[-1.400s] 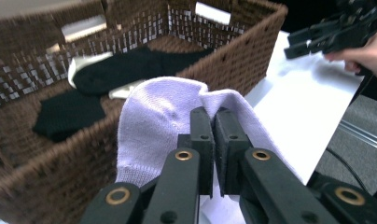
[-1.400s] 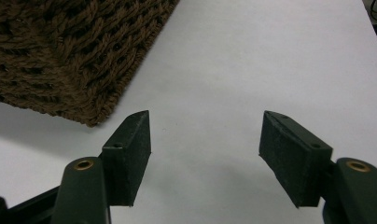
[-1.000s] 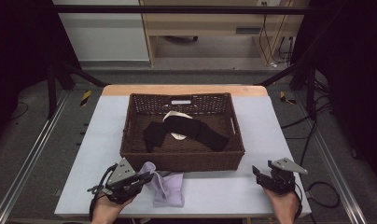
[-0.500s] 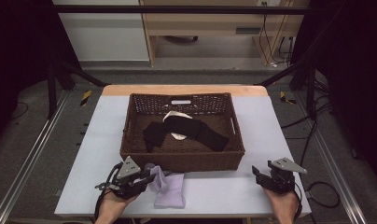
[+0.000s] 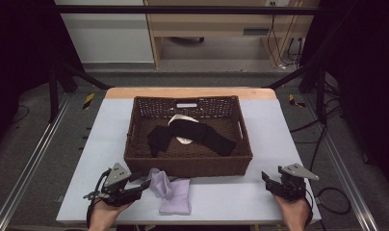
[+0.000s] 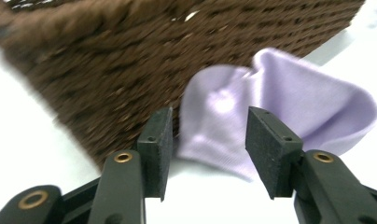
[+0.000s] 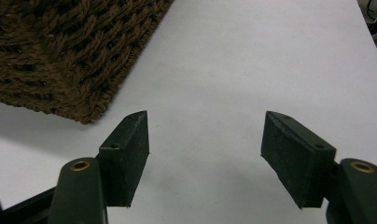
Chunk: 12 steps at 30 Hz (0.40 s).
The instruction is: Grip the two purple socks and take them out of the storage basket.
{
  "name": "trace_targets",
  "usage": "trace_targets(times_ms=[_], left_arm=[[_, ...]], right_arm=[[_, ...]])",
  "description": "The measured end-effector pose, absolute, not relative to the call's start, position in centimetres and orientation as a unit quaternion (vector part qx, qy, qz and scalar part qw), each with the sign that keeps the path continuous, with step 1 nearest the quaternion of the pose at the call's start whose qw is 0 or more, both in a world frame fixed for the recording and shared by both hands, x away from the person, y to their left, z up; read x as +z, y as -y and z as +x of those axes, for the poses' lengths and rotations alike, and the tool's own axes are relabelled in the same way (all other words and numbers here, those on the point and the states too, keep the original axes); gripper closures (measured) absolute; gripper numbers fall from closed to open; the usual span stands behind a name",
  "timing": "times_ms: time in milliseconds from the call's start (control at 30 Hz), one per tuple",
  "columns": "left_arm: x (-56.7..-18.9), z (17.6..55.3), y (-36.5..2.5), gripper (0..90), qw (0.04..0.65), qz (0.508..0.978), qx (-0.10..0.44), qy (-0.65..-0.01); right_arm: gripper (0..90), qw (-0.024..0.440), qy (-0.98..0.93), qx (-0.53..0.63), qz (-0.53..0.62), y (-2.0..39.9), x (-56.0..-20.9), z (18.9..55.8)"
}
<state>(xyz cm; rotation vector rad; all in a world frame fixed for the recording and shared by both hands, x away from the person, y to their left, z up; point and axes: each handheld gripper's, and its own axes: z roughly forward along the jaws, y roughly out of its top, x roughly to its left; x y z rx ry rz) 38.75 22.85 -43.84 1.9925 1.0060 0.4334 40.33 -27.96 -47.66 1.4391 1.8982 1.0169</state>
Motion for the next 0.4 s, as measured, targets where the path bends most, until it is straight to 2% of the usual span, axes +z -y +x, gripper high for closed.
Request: trace_targets(times_ms=[400], left_arm=[[-44.2, 38.7, -24.8, 39.1, 0.410, 0.777, 0.209, -0.430]], right_arm=[[26.9, 0.276, -0.704, 0.374, 0.537, 28.0, -47.8, 40.4]])
